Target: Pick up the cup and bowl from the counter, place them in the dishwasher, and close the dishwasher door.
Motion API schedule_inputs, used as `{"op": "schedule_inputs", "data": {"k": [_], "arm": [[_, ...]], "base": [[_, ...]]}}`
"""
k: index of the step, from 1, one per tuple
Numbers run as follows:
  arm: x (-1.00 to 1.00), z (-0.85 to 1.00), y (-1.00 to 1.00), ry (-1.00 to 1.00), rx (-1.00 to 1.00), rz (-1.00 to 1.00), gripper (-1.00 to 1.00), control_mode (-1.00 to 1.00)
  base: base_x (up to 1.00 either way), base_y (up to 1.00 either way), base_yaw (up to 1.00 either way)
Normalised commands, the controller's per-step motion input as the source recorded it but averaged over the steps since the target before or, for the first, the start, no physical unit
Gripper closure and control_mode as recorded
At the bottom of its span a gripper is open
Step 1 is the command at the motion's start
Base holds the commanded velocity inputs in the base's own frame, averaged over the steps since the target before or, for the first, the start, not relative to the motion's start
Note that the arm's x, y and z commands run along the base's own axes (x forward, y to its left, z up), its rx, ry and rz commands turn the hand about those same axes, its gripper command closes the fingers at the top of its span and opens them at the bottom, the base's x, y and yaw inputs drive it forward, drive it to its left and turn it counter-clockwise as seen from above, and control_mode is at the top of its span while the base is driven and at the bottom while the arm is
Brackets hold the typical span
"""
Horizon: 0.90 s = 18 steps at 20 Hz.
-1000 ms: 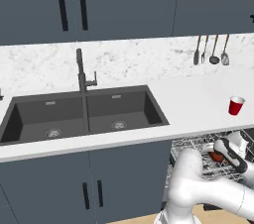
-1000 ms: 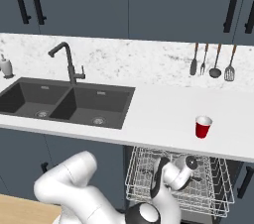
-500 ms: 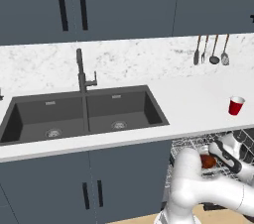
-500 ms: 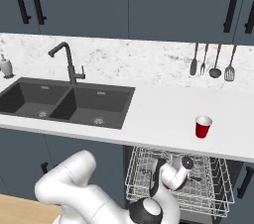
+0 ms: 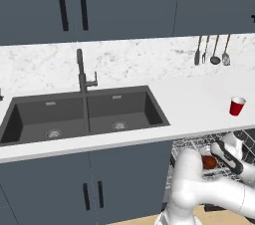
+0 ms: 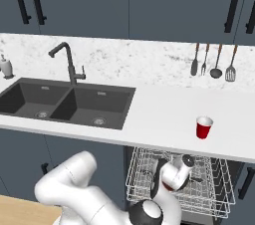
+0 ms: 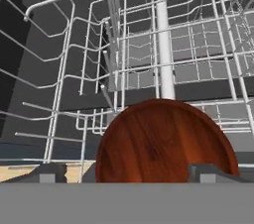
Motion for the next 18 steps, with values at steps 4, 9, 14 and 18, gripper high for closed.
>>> {"op": "schedule_inputs", "data": {"k": [4, 9, 14, 18], "arm": [[-0.6, 0.71, -0.06, 0.01, -0.08, -0.09, -1.0, -1.0], [-0.41, 1.0, -0.09, 0.01, -0.16, -0.04, -1.0, -1.0], [-0.16, 1.0, -0.06, 0.05, -0.14, -0.01, -1.0, -1.0], [0.24, 1.0, -0.17, 0.19, -0.29, 0.0, -1.0, -1.0]], "base": [[0.0, 0.0, 0.0], [0.0, 0.0, 0.0], [0.0, 0.0, 0.0], [0.0, 0.0, 0.0]]}}
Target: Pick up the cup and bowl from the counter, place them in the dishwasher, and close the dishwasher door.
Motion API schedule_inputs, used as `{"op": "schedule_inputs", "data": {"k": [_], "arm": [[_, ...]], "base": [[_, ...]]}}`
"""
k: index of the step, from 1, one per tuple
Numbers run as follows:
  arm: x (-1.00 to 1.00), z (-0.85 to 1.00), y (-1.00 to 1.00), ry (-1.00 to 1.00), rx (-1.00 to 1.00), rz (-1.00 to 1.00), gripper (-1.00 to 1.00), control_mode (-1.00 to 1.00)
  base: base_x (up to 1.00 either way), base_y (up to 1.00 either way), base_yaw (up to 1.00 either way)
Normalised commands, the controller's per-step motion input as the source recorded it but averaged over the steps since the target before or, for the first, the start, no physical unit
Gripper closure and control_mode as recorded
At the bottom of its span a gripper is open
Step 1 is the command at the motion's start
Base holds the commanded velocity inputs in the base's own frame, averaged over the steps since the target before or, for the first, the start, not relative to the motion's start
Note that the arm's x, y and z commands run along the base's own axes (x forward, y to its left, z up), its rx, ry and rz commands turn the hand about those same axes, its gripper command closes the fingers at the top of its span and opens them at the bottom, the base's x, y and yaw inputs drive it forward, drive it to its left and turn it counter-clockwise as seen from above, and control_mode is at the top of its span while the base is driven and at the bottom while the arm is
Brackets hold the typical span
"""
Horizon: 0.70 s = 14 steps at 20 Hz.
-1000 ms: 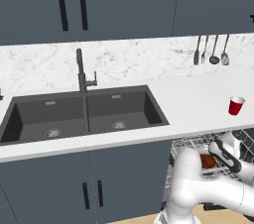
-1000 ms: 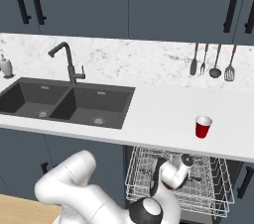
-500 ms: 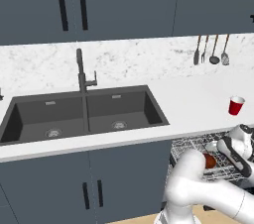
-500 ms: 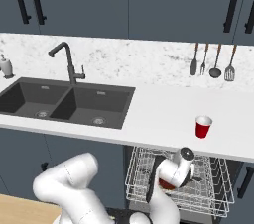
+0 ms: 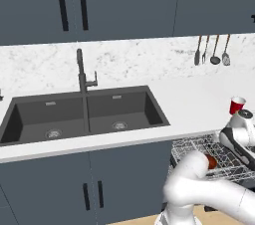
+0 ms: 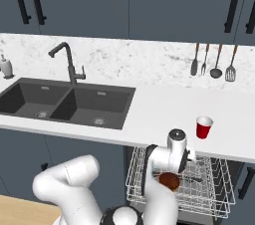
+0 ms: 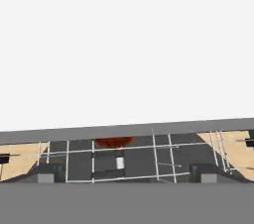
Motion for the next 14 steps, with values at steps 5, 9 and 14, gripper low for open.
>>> {"op": "schedule_inputs", "data": {"k": [5, 9, 14], "arm": [[0.49, 1.0, -0.34, 0.22, -0.22, 0.0, -1.0, -1.0], [0.41, 1.0, -0.42, 0.09, -0.15, 0.0, -1.0, -1.0], [0.52, 0.8, -0.42, -0.08, -0.1, 0.0, -1.0, -1.0]], "base": [[0.0, 0.0, 0.0], [0.0, 0.0, 0.0], [0.0, 0.0, 0.0]]}}
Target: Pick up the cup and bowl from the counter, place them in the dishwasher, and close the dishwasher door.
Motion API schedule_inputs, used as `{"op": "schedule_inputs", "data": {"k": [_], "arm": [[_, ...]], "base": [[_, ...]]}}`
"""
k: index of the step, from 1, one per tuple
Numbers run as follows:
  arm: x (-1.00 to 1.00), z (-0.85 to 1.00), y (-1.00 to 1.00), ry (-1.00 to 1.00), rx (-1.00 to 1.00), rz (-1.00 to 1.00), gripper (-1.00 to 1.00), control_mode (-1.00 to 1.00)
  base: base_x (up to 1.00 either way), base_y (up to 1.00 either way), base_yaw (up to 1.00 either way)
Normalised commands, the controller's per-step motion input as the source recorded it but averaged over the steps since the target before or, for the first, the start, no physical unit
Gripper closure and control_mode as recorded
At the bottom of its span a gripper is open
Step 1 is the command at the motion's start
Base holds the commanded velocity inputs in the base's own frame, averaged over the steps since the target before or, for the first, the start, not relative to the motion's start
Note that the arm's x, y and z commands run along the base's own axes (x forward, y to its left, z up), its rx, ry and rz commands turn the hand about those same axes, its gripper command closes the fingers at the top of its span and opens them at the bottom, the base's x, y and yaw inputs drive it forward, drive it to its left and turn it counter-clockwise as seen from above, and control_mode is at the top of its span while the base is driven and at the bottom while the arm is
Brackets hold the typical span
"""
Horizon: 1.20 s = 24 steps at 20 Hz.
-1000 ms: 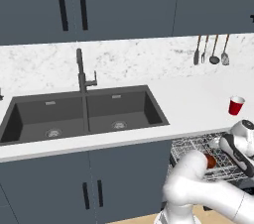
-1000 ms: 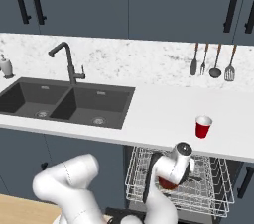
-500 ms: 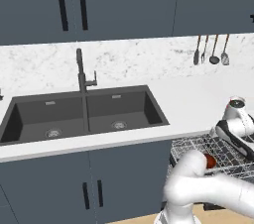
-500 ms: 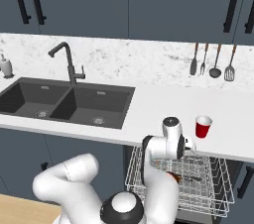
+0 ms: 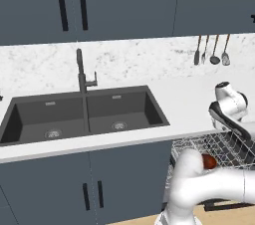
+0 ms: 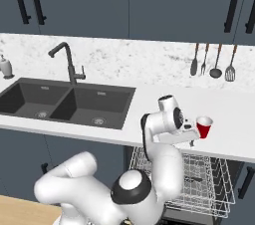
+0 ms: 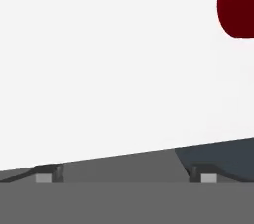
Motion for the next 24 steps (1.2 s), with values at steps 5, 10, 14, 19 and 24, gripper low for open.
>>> {"op": "schedule_inputs", "data": {"k": [5, 10, 14, 19, 24], "arm": [[0.48, 0.62, -0.44, -0.27, 0.05, -0.01, -1.0, -1.0], [0.35, 0.46, -0.04, -0.27, 0.03, 0.0, -1.0, -1.0], [0.5, 0.0, 0.0, -0.14, 0.0, 0.0, -1.0, -1.0], [0.41, -0.13, -0.25, -0.11, 0.0, 0.0, -1.0, -1.0], [0.25, 0.0, -0.28, -0.01, 0.0, 0.0, -1.0, -1.0]], "base": [[0.0, 0.0, 0.0], [0.0, 0.0, 0.0], [0.0, 0.0, 0.0], [0.0, 0.0, 0.0], [0.0, 0.0, 0.0]]}}
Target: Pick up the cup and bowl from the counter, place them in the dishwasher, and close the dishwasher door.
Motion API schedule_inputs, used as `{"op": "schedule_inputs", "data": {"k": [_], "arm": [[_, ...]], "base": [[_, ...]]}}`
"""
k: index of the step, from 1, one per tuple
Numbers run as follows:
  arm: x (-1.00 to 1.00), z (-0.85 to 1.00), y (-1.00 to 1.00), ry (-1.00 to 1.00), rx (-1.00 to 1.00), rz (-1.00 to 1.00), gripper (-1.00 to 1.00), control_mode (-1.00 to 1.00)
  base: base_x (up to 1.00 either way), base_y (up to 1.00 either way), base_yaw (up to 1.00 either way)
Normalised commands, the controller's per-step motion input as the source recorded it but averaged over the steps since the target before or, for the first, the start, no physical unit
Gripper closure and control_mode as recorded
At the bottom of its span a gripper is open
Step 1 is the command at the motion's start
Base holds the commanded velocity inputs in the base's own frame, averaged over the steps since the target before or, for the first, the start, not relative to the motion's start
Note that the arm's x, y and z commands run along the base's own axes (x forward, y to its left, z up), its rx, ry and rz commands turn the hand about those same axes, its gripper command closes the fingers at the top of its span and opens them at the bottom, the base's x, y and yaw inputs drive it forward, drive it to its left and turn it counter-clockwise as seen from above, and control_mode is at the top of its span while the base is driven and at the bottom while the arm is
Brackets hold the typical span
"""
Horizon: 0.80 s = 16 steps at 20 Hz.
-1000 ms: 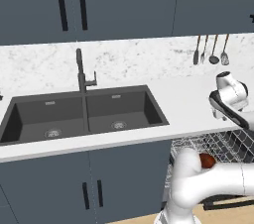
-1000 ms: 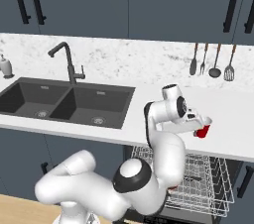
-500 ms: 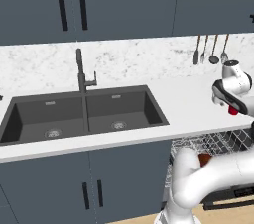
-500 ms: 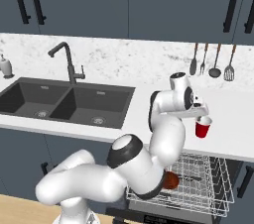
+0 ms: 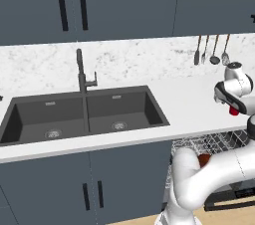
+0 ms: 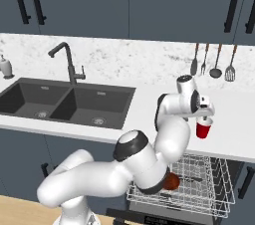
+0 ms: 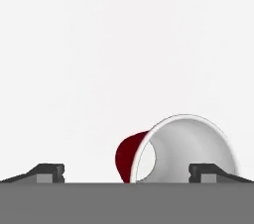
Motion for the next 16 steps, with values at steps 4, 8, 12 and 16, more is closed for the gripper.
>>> {"op": "schedule_inputs", "data": {"k": [4, 8, 12, 16], "arm": [[0.17, 0.0, 0.0, 0.0, 0.0, 0.0, -1.0, -1.0], [0.07, 0.0, -0.01, 0.02, 0.0, 0.0, -1.0, -1.0], [0.0, -0.17, -0.15, 0.1, 0.0, 0.0, -1.0, -1.0], [0.01, -0.24, -0.26, 0.15, 0.0, 0.0, -1.0, -1.0]], "base": [[0.0, 0.0, 0.0], [0.0, 0.0, 0.0], [0.0, 0.0, 0.0], [0.0, 0.0, 0.0]]}}
